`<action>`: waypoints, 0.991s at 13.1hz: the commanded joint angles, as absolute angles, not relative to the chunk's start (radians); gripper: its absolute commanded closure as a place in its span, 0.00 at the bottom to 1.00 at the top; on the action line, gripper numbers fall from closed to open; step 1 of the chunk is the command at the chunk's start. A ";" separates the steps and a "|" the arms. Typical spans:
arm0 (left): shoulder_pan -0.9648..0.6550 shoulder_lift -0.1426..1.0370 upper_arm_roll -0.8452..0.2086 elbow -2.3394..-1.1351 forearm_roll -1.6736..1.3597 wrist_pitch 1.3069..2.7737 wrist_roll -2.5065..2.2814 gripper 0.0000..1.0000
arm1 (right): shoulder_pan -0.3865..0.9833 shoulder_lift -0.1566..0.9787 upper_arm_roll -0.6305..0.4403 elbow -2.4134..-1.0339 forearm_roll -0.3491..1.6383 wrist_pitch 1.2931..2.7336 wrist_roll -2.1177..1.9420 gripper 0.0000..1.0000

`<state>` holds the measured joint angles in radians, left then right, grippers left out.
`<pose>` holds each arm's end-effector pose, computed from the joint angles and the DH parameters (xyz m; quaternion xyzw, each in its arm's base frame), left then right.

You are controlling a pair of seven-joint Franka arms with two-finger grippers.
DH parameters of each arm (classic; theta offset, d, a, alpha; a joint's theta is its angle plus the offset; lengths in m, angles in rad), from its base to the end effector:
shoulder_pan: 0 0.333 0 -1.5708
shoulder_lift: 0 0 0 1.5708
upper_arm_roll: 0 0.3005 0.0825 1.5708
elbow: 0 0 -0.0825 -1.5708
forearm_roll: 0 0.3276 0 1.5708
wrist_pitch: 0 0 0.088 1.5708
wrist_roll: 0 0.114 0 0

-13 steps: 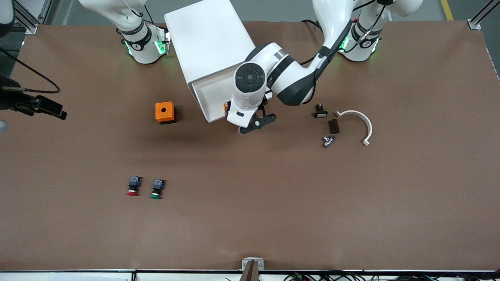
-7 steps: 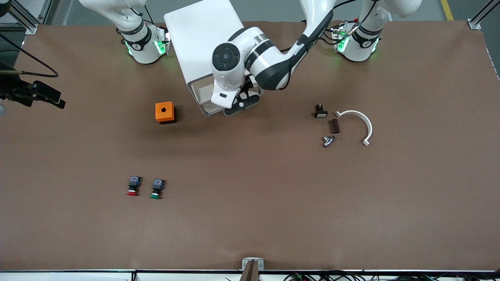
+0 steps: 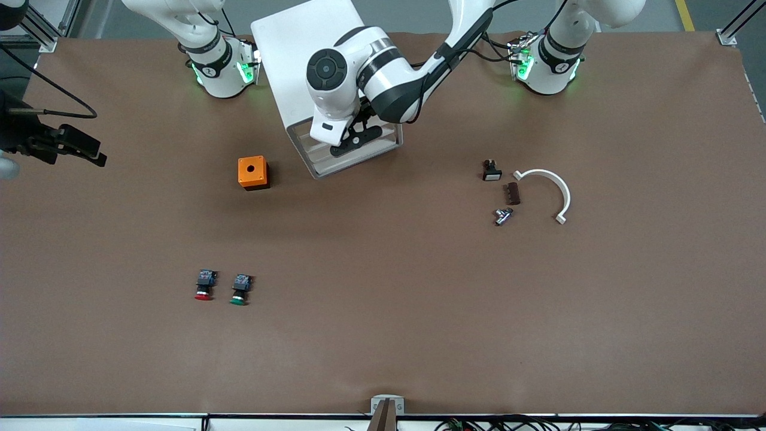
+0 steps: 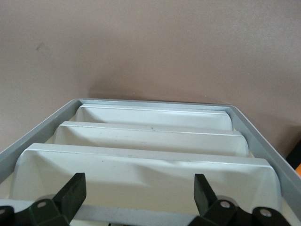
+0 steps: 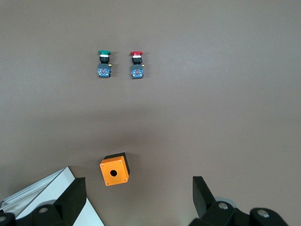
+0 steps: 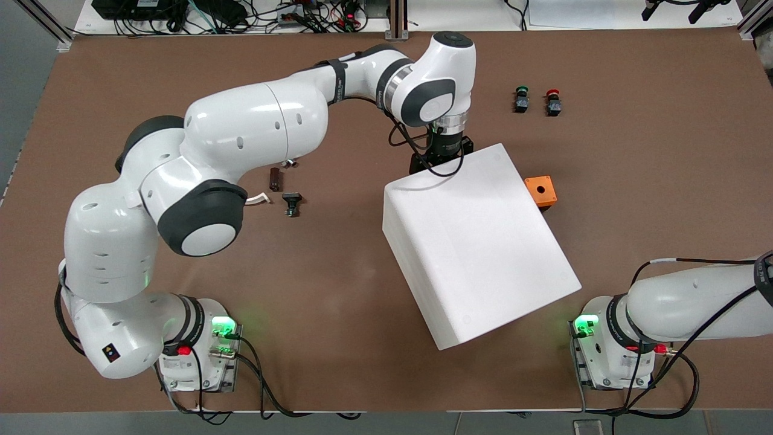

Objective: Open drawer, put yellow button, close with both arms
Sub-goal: 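Push the drawer closed with the left gripper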

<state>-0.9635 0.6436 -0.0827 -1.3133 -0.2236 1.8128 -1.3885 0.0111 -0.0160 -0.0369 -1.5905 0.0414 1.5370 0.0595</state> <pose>0.3199 -0.5689 0.3556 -0.9666 -0.2084 0.1475 0.0207 0.4892 -0.0079 0.5989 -0.9987 0.0423 0.0191 0.0207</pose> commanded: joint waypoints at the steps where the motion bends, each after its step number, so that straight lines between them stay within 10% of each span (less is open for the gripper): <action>1: -0.933 0.646 -0.094 -1.309 -0.247 1.810 -1.413 0.00 | -0.012 -0.040 -0.015 -1.597 0.031 1.539 0.041 0.00; 13: -0.450 0.439 -0.087 -1.304 0.083 1.766 -1.180 0.00 | -0.003 -0.040 -0.015 -1.586 0.029 1.525 0.041 0.00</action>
<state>-0.4966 0.5125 -0.0771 -1.2813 0.0515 1.8052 -1.2216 0.0111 -0.0232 -0.0249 -1.5807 0.0413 1.5341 0.0534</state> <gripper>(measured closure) 0.000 0.000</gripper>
